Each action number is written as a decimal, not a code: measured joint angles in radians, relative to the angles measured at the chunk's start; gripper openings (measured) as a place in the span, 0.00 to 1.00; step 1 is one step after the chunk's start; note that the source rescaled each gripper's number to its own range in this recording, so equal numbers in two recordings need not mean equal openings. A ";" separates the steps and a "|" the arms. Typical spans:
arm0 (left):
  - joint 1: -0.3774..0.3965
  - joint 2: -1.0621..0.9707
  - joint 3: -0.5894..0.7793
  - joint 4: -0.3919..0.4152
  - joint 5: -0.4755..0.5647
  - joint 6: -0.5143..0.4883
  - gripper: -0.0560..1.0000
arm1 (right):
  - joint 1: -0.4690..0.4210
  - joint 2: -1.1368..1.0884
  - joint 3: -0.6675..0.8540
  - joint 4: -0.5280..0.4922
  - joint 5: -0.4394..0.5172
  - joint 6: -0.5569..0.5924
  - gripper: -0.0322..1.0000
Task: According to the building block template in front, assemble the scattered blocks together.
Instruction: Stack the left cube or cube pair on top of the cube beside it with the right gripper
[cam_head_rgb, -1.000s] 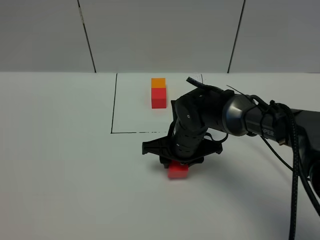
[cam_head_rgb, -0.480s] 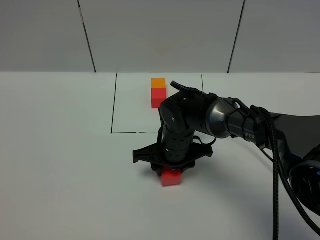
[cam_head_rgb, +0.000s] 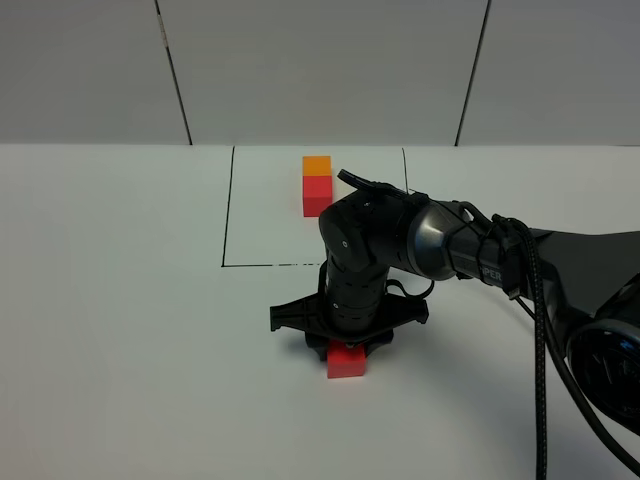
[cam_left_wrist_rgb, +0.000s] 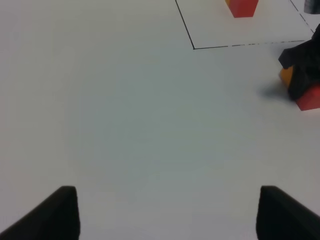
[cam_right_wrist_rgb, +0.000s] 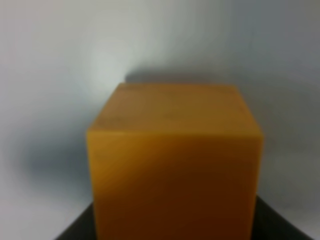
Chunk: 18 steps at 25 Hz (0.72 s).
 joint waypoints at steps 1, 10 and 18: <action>0.000 0.000 0.000 0.000 0.000 0.000 0.90 | 0.000 0.000 0.000 0.000 0.000 0.008 0.05; 0.000 0.000 0.000 0.000 0.000 0.000 0.90 | 0.000 0.000 0.000 -0.012 0.008 0.018 0.05; 0.000 0.000 0.000 0.000 0.000 0.000 0.90 | 0.000 0.000 0.000 -0.012 0.003 0.018 0.05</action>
